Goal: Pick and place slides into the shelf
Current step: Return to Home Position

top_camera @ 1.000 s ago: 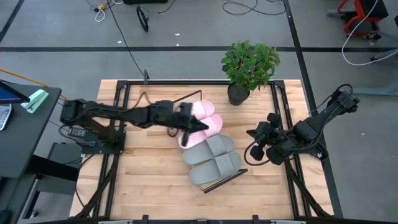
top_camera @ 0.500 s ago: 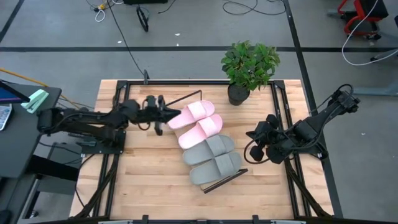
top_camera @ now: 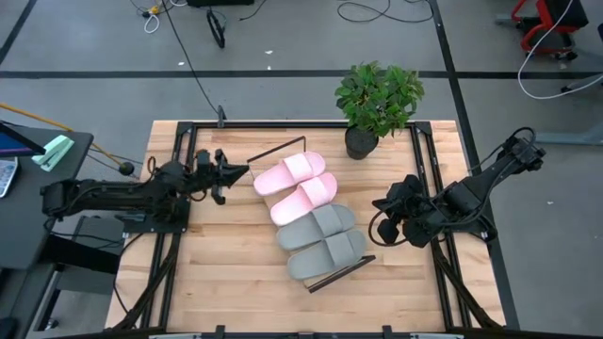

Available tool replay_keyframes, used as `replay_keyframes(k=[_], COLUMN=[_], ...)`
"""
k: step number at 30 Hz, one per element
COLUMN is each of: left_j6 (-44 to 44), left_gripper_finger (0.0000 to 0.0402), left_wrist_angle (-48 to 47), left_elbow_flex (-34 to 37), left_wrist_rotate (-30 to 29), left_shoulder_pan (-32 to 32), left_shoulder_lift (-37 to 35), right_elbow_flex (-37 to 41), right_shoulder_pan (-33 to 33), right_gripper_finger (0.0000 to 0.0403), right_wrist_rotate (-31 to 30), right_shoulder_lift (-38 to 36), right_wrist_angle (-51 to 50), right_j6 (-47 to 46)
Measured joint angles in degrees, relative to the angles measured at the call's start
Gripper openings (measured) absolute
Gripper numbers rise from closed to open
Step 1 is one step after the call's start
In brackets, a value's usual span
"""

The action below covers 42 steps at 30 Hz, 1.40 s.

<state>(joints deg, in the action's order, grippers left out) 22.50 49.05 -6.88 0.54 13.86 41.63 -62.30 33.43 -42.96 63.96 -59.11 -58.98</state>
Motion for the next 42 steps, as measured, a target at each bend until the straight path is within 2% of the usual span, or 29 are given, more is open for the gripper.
replay_keyframes(k=[4, 9, 15, 19, 25, 30, 35, 42], left_j6=[1.61, 1.23, -2.50, -5.03, -5.21, -5.15, -6.27, -6.75], left_gripper_finger=[0.0003, 0.0002, 0.0001, 0.0002, 0.0001, 0.0002, 0.0002, 0.0002], left_wrist_angle=[0.21, 0.17, -0.27, -2.45, -2.45, 1.05, 2.35, -2.67], left_elbow_flex=[2.87, 4.38, 6.39, 6.37, 6.37, 6.39, 6.41, 6.41], left_wrist_rotate=[-1.93, -6.99, -17.17, -20.75, -20.54, -18.31, -18.29, -16.56], left_shoulder_pan=[-2.00, -7.77, -16.64, -19.02, -17.73, -17.48, -17.47, -17.56], left_shoulder_lift=[-4.74, -8.75, -9.55, -9.45, -9.46, -10.86, -15.16, -22.59], right_elbow_flex=[0.00, 0.00, 0.00, 0.00, 0.00, 0.00, 0.00, 0.00], right_shoulder_pan=[-0.16, -1.50, -2.99, -3.45, -3.43, -3.43, -3.43, -3.43], right_gripper_finger=[0.0000, 0.0000, 0.0000, 0.0000, 0.0000, 0.0000, 0.0000, 0.0000], right_wrist_rotate=[0.00, 0.11, 1.23, 2.49, 2.66, 2.69, 2.62, 2.56], right_shoulder_lift=[0.00, 0.00, 0.00, 0.00, 0.00, 0.00, 0.00, 0.02], right_wrist_angle=[0.02, 0.02, 0.07, 0.11, 0.22, 0.72, 0.91, 0.93], right_j6=[-0.67, -1.92, -1.90, -1.57, -2.44, -2.75, -2.70, -2.82])
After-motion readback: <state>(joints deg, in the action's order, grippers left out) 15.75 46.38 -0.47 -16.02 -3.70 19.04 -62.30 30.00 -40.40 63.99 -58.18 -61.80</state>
